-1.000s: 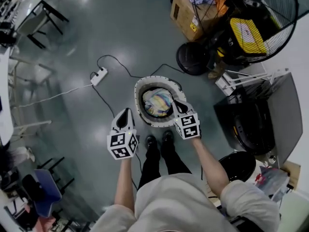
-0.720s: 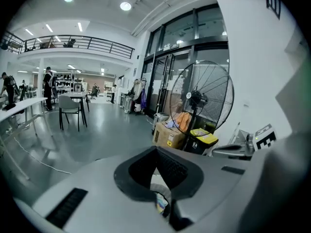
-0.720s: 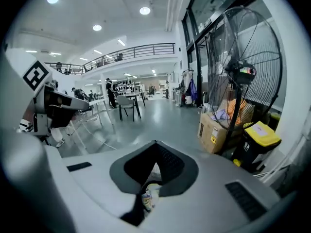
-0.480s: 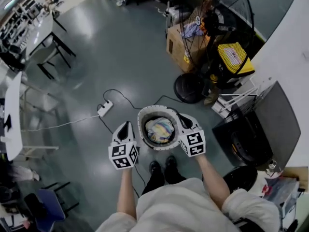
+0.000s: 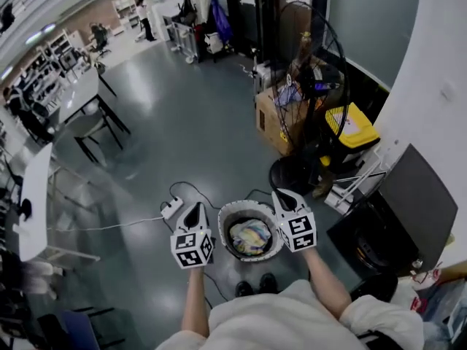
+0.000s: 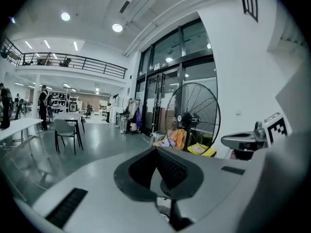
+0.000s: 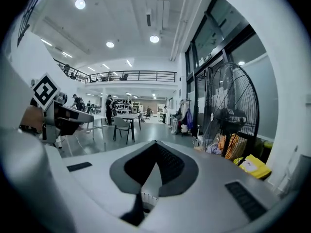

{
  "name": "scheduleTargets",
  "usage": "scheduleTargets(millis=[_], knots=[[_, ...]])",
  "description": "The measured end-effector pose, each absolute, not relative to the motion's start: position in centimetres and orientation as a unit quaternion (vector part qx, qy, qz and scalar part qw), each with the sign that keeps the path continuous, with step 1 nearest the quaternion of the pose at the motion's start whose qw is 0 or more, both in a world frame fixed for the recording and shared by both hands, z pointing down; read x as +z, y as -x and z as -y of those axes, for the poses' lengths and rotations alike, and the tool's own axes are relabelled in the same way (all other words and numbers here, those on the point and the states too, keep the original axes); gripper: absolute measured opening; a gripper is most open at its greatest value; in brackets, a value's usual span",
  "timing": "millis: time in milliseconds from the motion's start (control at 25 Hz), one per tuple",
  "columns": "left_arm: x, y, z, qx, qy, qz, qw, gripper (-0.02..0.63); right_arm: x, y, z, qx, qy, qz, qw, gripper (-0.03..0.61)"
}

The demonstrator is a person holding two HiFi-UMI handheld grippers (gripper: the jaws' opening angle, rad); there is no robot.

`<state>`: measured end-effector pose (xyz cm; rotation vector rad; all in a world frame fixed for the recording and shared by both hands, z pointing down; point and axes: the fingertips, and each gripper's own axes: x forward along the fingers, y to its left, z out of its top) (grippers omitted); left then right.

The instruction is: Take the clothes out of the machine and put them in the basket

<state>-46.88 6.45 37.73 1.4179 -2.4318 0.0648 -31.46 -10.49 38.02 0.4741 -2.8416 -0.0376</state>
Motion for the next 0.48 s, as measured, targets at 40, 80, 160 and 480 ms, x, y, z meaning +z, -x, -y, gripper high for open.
scheduleTargets(millis=[40,80,160,480], knots=[[37.4,46.9,-6.5,0.022,-0.497,0.853,0.157,0.017,37.6,31.4,10.5,-0.015,-0.164,0.978,0.125,0.023],[36.9,46.9,-6.6,0.022,-0.498,0.854,0.152,0.017,37.1,31.3,10.5,-0.018,-0.164,0.979,0.121,0.021],[36.0,46.9,-7.0,0.020,-0.497,0.856,0.141,0.017,36.2,31.2,10.2,-0.022,-0.164,0.980,0.111,0.023],[35.3,46.4,-8.5,0.012,-0.496,0.858,0.134,0.017,35.3,30.9,8.5,-0.038,-0.160,0.981,0.107,0.023]])
